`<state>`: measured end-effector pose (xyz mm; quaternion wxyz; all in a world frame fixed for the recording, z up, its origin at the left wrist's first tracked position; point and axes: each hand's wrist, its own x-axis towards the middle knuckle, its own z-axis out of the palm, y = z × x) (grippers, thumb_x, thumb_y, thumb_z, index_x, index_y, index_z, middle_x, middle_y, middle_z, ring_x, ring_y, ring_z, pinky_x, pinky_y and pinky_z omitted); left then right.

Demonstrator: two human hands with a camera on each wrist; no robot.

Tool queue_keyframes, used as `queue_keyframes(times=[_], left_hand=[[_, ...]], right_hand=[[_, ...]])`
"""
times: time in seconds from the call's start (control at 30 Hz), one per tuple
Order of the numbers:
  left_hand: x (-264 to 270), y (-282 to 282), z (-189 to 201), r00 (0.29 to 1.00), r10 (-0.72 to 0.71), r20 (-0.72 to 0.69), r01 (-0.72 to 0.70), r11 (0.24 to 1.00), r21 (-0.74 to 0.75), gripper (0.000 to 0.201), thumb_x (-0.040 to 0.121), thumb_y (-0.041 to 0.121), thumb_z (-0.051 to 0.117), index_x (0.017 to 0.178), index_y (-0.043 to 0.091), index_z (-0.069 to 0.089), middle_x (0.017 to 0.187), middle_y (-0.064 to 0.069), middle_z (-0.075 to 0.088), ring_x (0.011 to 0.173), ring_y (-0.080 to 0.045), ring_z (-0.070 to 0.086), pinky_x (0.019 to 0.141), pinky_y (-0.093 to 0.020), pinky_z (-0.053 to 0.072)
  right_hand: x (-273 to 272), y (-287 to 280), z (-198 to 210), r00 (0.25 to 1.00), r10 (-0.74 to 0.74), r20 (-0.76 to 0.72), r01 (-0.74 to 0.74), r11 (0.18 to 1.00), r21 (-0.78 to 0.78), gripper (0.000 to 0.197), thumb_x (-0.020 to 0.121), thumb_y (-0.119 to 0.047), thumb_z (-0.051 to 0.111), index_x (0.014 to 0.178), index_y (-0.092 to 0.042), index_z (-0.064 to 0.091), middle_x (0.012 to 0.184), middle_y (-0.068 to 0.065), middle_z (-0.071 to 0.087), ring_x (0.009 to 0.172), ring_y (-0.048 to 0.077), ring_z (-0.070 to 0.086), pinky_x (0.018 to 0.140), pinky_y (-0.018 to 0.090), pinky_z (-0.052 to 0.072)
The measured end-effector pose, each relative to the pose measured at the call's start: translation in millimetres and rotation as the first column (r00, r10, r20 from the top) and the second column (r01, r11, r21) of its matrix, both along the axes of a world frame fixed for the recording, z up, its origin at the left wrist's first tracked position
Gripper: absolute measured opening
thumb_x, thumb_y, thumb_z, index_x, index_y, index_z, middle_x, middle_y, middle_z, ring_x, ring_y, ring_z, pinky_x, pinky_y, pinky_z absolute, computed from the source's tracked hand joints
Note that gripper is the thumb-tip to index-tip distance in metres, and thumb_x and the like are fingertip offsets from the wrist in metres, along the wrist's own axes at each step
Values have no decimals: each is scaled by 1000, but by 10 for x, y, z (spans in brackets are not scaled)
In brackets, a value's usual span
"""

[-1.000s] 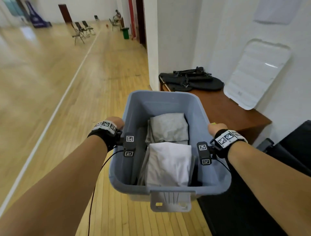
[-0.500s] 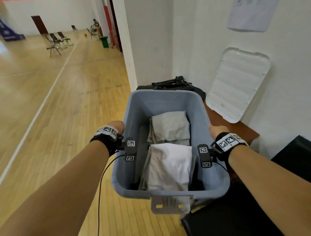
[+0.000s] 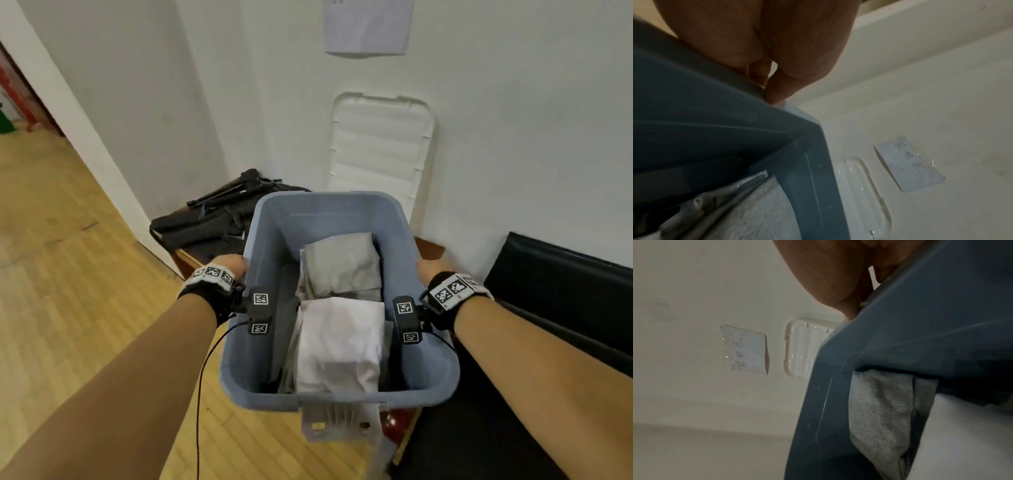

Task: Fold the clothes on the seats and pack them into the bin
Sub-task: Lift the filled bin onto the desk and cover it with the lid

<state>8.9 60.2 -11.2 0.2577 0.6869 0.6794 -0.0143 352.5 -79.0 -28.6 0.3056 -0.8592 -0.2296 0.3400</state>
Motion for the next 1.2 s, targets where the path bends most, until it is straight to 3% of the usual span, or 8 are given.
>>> queue_keyframes(times=[0.07, 0.17, 0.47, 0.63, 0.77, 0.83, 0.97, 1.2], left_hand=[[20, 404, -72, 991, -117, -72, 118, 993, 4, 33, 96, 19, 47, 125, 9, 60, 123, -13, 62, 111, -30, 60, 98, -37, 47], [68, 900, -146, 962, -245, -117, 247, 969, -2, 39, 97, 15, 44, 135, 8, 52, 134, -14, 55, 121, -30, 54, 104, -37, 42], [270, 1986, -400, 909, -414, -36, 415, 910, 6, 37, 96, 12, 45, 130, 12, 58, 130, -13, 59, 117, -31, 55, 99, -32, 43], [447, 2385, -594, 876, -468, -114, 468, 883, -34, 39, 102, 18, 39, 139, 10, 49, 141, -13, 50, 129, -30, 46, 104, -30, 35], [612, 2680, -603, 889, -449, -91, 448, 893, -36, 39, 98, 15, 45, 136, 10, 52, 135, -15, 55, 122, -32, 52, 104, -36, 41], [718, 2861, -579, 886, -453, -95, 453, 891, -31, 39, 99, 19, 45, 136, 11, 52, 135, -14, 55, 121, -32, 53, 103, -37, 42], [876, 3204, -608, 915, -403, -28, 401, 915, -48, 38, 97, 18, 49, 134, 13, 55, 132, -15, 58, 118, -33, 55, 103, -40, 44], [1010, 3575, -644, 963, -256, 85, 259, 965, -30, 33, 95, 25, 53, 127, 20, 61, 125, -10, 63, 109, -30, 59, 85, -27, 45]], right_hand=[[-86, 129, -87, 996, -89, 25, 90, 996, -13, 51, 102, -38, 42, 133, 2, 52, 136, 21, 53, 123, 36, 52, 97, 36, 41], [-300, 277, -144, 973, -226, 37, 226, 974, 6, 44, 104, -25, 41, 135, 6, 48, 140, 22, 50, 127, 36, 48, 102, 37, 37], [-563, 760, -483, 810, -571, -131, 577, 817, 11, 58, 96, -32, 58, 135, 9, 46, 137, 22, 53, 121, 37, 54, 95, 35, 44], [-541, 1087, -559, 807, -576, -126, 580, 815, -13, 58, 97, -28, 54, 139, 9, 40, 142, 23, 47, 128, 37, 49, 103, 36, 38], [-360, 1408, -625, 864, -496, -87, 495, 868, -40, 52, 101, -31, 41, 137, 6, 45, 140, 18, 49, 130, 35, 46, 105, 34, 36], [-276, 1552, -603, 887, -461, -27, 460, 887, -30, 45, 106, -23, 30, 138, 6, 44, 144, 22, 46, 132, 35, 44, 106, 35, 35], [-211, 1761, -641, 921, -388, 34, 389, 920, -53, 46, 105, -25, 33, 129, 9, 53, 132, 26, 55, 124, 37, 51, 101, 38, 39], [-32, 2120, -624, 948, -318, 24, 319, 944, -85, 46, 105, -24, 31, 128, 10, 52, 132, 27, 55, 124, 38, 51, 98, 37, 39]])
